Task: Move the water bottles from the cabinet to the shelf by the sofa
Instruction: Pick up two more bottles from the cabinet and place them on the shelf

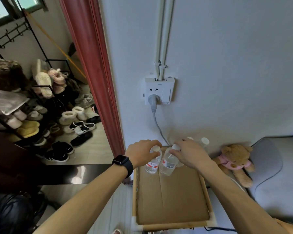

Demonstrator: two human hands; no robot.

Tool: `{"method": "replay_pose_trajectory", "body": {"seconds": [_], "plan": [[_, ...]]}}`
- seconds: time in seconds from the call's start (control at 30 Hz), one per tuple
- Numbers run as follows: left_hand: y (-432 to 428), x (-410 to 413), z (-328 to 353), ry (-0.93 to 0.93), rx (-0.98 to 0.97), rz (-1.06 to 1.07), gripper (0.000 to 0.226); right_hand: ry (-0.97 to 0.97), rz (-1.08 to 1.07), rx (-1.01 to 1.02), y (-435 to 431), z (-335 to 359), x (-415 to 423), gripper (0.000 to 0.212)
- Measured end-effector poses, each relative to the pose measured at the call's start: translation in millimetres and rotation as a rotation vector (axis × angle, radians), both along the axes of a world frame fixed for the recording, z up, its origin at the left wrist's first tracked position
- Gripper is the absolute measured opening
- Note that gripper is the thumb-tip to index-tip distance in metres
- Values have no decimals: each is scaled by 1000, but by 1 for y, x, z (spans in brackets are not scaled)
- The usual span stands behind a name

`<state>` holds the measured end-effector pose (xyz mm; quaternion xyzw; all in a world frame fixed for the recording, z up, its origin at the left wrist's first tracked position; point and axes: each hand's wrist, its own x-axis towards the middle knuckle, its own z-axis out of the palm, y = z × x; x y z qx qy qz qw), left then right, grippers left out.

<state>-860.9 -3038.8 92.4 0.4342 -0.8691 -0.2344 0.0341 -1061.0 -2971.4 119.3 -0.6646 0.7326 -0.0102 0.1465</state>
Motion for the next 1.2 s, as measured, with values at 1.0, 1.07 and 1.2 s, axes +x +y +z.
{"method": "replay_pose_trajectory", "body": {"seconds": [1.0, 1.07, 1.2], "plan": [[6, -28, -8, -1, -20, 143, 34, -32, 63, -66, -16, 0, -14, 29], [4, -30, -7, 4, -19, 155, 34, -30, 60, -75, -18, -3, -15, 28], [3, -33, -7, 0, -12, 171, 34, -36, 63, -65, -21, -5, -17, 28]]}}
